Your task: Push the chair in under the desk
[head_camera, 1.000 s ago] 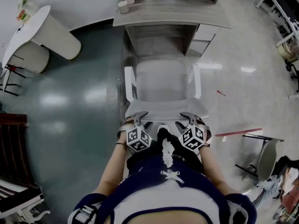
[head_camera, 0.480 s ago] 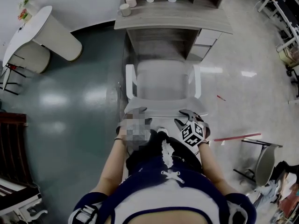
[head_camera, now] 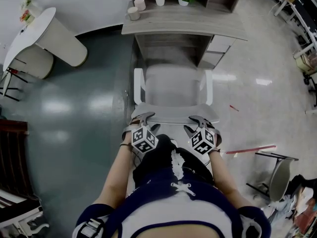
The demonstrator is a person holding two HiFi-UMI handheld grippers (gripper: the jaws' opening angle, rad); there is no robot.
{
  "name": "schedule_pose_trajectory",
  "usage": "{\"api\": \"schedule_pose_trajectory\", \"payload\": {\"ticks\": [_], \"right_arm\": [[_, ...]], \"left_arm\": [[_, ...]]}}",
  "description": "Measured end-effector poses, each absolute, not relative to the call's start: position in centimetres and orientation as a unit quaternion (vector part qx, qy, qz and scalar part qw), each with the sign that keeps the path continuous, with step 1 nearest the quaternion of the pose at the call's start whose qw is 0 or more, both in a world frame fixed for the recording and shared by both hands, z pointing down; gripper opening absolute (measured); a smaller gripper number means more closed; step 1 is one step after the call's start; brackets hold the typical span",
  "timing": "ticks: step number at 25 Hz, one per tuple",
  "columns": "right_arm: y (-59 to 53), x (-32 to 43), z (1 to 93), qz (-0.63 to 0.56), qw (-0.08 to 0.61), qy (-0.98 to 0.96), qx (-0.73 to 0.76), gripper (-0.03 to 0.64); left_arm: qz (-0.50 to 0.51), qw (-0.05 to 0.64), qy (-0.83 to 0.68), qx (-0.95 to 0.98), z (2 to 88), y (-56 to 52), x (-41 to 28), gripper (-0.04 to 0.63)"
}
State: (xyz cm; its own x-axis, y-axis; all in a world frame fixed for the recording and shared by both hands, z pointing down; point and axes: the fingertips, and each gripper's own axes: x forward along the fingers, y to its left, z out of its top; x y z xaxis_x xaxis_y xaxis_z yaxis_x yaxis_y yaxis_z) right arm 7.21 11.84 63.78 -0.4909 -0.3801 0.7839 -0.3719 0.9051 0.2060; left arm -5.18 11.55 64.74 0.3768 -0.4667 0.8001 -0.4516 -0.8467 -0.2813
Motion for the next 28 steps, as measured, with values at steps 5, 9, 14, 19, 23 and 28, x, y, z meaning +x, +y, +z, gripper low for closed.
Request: {"api": "schedule_pose_trajectory", "payload": {"ticks": [5, 9, 14, 19, 23, 28], "right_arm": [[10.1, 7.2, 63.8, -0.014, 0.452, -0.864, 0.222, 0.161], [8.9, 6.9, 63.8, -0.014, 0.452, -0.864, 0.221, 0.161], [7.6, 6.6, 63.9, -0.02, 0.452, -0.864, 0.222, 0.161], [6.6, 6.7, 63.9, -0.022, 0.451, -0.864, 0.224, 0.16], [6.5, 6.5, 63.8, -0.018, 0.451, -0.864, 0.221, 0.161], [6.0, 6.6, 63.7, -0.025, 0.45, -0.865, 0.222, 0.16]], "left_arm": [[-0.486, 0.007, 0.275, -0.83, 64.9, 9.8, -5.2, 0.222], [-0.486, 0.009, 0.274, -0.83, 64.8, 8.6, -5.5, 0.222], [-0.485, 0.017, 0.277, -0.829, 65.0, 7.4, -5.8, 0.221], [-0.484, 0.024, 0.276, -0.83, 65.0, 6.3, -5.8, 0.221], [-0.483, 0.026, 0.276, -0.83, 64.8, 6.2, -5.8, 0.221], [-0.483, 0.023, 0.277, -0.83, 64.8, 5.7, -5.7, 0.221]]}}
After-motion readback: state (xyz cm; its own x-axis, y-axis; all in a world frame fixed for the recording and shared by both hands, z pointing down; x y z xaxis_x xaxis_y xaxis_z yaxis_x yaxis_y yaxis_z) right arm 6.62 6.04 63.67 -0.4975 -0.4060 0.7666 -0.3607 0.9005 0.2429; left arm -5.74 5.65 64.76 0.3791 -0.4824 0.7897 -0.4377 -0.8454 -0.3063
